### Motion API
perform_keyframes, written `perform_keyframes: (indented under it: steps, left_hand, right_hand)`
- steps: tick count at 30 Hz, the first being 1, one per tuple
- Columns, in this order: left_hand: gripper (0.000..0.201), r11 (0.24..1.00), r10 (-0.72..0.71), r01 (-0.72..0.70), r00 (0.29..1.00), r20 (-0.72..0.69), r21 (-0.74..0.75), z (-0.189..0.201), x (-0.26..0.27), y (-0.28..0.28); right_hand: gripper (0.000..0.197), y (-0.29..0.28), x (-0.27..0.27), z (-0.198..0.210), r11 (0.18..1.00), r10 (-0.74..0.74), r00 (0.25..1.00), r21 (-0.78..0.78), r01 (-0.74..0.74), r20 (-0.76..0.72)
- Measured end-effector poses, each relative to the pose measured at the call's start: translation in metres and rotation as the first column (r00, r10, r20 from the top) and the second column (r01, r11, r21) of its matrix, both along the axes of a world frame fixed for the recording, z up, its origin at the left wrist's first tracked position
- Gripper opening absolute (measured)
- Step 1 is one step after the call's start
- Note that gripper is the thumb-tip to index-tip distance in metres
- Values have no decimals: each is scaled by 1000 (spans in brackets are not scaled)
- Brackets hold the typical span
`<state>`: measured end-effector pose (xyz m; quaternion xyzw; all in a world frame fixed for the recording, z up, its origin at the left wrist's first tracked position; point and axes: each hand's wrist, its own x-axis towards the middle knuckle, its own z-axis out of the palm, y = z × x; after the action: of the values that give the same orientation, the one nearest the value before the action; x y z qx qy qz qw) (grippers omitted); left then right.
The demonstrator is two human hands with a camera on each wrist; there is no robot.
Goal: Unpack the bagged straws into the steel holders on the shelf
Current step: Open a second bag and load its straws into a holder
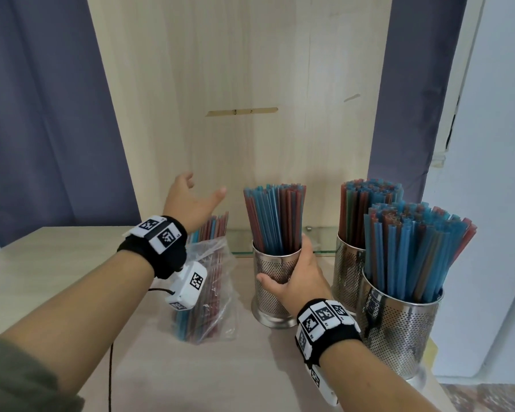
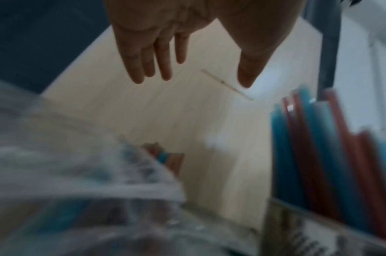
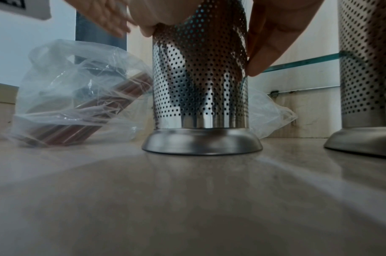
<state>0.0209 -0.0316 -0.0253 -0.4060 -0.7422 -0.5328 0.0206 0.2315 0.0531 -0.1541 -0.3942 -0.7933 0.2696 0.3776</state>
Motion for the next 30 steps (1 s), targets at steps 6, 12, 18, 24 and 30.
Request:
perform_keyframes:
  steps: [6, 12, 18, 24, 30]
  left_hand:
    - [96, 827, 179, -228, 973, -143, -514, -39, -38, -6]
    - [110, 592, 168, -382, 920, -355, -709, -65, -39, 8]
    - [67, 782, 139, -190, 982, -130, -594, -74, -40, 19]
    - [29, 926, 196, -151, 976, 98, -345, -79, -42, 18]
    - [28, 966, 143, -110, 981, 131, -232, -72, -43, 16]
  right_hand:
    - [115, 0, 0, 0, 1000, 2, 1000, -9, -2, -17]
    - [114, -1, 0, 1, 1000, 9, 1000, -2, -9, -24]
    - [116, -2, 0, 2, 1000, 4, 1000, 6, -4, -17]
    - [118, -1, 1, 2, 1000, -9, 1000, 16, 9, -13]
    - [116, -4, 1, 3, 1000, -15, 1000, 17, 15, -9]
